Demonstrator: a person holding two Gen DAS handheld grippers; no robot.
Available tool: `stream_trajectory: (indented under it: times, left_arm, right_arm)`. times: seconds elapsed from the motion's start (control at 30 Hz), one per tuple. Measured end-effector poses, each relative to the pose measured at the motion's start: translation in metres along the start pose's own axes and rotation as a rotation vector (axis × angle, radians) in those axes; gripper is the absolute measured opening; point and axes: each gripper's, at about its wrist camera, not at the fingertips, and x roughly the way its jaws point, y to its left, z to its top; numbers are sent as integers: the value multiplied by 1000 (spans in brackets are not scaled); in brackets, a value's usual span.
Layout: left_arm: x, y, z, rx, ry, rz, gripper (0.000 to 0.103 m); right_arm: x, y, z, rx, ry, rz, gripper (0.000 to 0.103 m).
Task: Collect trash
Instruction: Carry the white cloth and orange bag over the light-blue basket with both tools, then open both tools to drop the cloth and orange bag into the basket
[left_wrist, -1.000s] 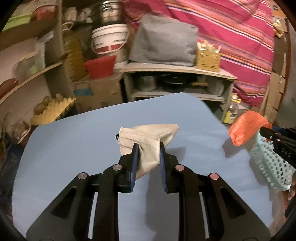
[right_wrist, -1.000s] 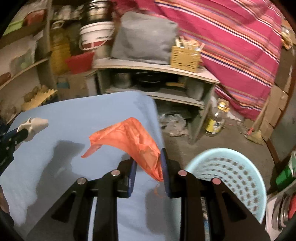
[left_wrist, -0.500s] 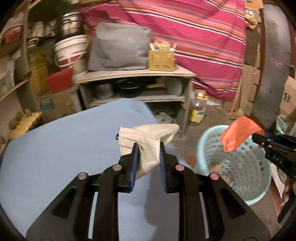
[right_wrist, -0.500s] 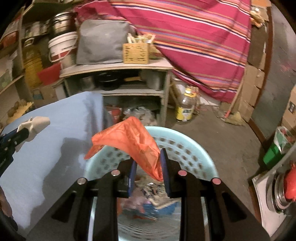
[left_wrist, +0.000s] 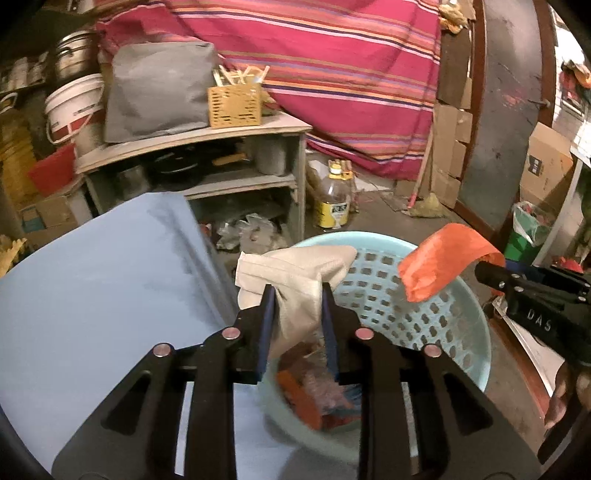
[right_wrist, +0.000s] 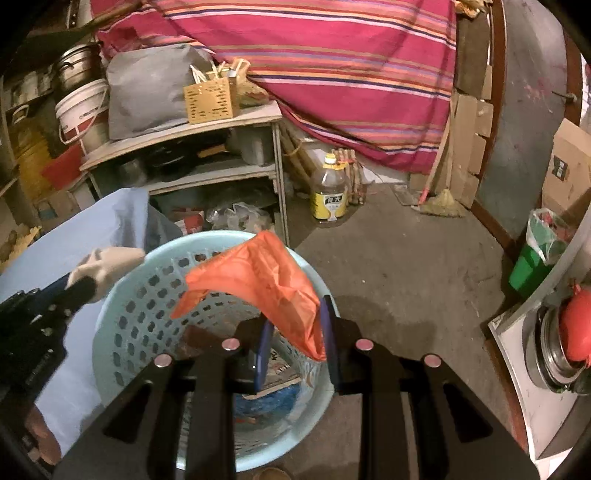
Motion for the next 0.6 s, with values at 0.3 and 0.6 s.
stream_trajectory:
  times: [0.3, 0.6]
  left_arm:
    - [1, -15, 2, 43, -15, 35, 77]
    - [-19, 28, -3, -8, -33, 94, 91]
  right_arm:
    - [4, -5, -4, 7, 15, 9, 25]
    - [9, 7, -4, 1, 27, 23, 26]
